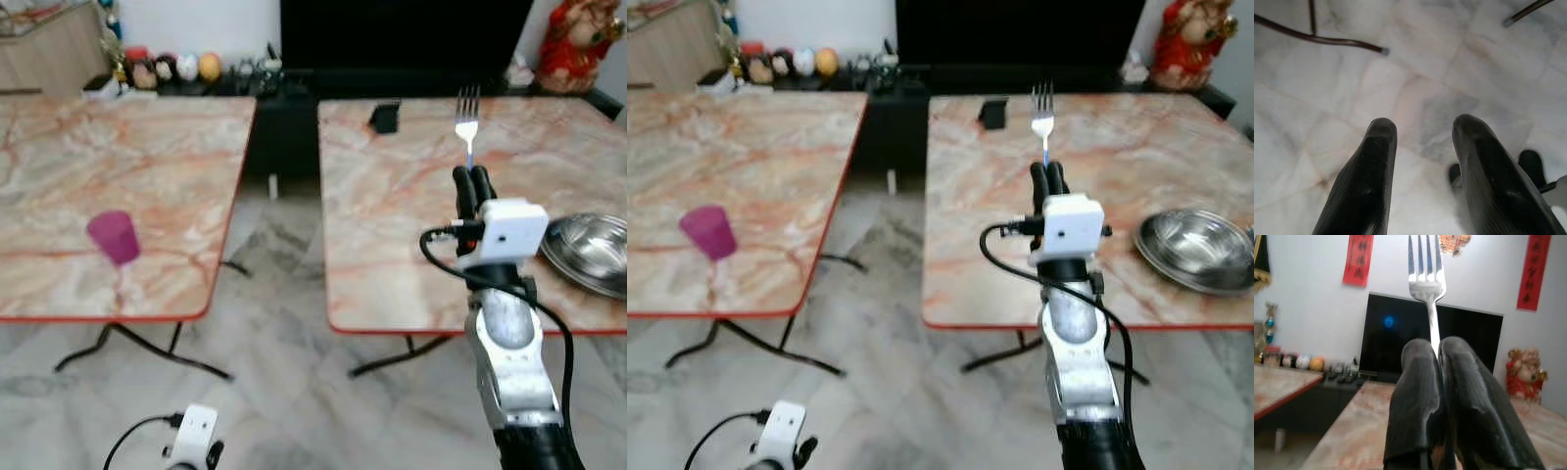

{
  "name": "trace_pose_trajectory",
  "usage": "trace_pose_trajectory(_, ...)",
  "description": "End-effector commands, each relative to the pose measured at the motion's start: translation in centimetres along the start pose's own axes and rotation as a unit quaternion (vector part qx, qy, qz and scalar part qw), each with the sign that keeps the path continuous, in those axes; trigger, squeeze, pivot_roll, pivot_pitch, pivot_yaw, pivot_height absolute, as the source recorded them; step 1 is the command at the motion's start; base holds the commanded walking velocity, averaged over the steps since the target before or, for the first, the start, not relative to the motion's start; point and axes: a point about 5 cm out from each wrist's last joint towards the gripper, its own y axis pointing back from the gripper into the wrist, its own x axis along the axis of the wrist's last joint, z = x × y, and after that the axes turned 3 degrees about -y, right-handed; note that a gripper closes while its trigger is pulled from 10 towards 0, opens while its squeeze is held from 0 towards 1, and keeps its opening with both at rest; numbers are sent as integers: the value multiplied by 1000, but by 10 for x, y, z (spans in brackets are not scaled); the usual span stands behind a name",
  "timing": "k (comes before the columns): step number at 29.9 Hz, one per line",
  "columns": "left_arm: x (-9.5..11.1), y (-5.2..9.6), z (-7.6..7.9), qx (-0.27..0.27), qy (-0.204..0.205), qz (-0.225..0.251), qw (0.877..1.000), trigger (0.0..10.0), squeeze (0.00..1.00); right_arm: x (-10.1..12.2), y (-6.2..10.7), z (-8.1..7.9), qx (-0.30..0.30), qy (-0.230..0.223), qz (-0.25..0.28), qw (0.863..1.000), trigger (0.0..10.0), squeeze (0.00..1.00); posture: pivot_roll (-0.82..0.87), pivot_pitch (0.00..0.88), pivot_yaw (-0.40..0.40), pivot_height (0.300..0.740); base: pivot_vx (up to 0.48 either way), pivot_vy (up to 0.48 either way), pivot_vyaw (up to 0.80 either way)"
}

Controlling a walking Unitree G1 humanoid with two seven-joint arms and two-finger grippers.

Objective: Setting the table

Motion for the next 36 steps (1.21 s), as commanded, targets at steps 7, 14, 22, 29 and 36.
trace_pose_trajectory(7,-6,2,-1,-5,-10,-11,1000,10000,0,8,-4,-5,17,-1,16,1000,10000,0,-38,0,1,740,0,-422,0)
trace_pose_trajectory(14,-5,1,1,-8,-13,-10,1000,10000,0,7,-1,-2,12,3,12,1000,10000,0,-41,0,-2,740,0,-422,0)
trace_pose_trajectory(22,1,0,0,-8,-13,-1,1000,10000,0,8,-5,-1,12,5,12,1000,10000,0,-40,0,0,740,0,-420,0)
trace_pose_trajectory(29,1,0,1,-4,-8,0,1000,10000,0,7,-4,0,10,6,8,1000,10000,0,-39,0,-2,740,0,-423,0)
trace_pose_trajectory(36,1,0,0,-3,-6,-1,1000,10000,0,8,-6,2,8,9,7,1000,10000,0,-42,0,-1,740,0,-414,0)
